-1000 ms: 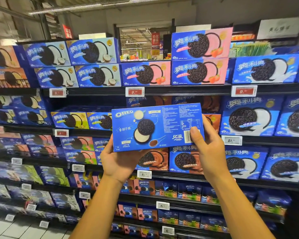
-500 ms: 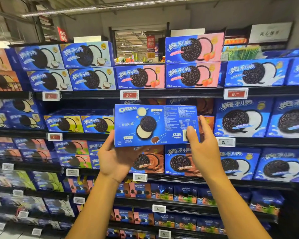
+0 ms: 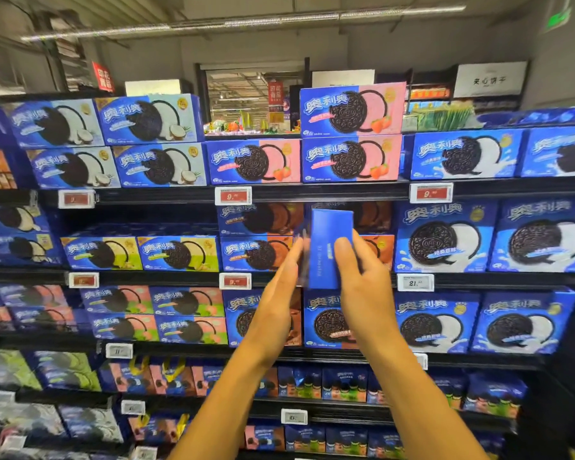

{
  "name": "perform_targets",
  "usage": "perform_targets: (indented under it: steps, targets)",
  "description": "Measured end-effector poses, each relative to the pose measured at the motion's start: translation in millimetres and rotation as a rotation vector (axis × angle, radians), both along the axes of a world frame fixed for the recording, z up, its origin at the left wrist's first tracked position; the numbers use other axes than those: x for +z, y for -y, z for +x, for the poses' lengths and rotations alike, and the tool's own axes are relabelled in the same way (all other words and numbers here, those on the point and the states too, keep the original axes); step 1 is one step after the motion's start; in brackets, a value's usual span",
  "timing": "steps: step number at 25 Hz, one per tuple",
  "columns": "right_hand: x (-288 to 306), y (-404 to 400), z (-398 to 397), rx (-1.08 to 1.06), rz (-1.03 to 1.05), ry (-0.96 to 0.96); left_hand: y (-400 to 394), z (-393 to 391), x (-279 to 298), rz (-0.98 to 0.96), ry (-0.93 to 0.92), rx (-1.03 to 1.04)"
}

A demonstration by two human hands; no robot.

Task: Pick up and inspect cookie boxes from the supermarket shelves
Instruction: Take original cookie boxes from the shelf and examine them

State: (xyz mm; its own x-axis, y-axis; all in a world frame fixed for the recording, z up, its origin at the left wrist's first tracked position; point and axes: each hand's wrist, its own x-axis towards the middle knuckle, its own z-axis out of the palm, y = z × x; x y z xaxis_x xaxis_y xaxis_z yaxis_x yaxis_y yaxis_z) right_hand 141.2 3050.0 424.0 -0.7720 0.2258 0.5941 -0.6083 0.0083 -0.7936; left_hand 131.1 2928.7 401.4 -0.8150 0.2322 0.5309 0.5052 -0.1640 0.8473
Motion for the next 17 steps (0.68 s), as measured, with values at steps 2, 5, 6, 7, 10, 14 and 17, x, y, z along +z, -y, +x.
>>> perform_targets:
  steps: [2,5,6,7,10,14,17]
  targets:
    - [0,-16,-2,-0.046,-0.053,0.030,3,-3,3,-0.053,-0.004,-0.053]
    - [7,-45,-4,0.050,-0.327,0.111,11,-17,8,-0.047,-0.056,0.052]
    - [10,-56,-4,0.089,-0.422,0.136,14,-25,10,-0.002,-0.058,0.158]
    - [12,-68,-4,0.119,-0.493,0.156,17,-34,12,0.027,-0.065,0.282]
    - [14,-94,-10,0.152,-0.563,0.203,20,-57,14,0.110,0.021,0.413]
    - [8,-117,-23,0.253,-0.593,0.153,4,-70,9,0.073,0.123,0.194]
    - [8,-133,-37,0.176,-0.600,0.097,-18,-75,15,0.069,0.022,0.205]
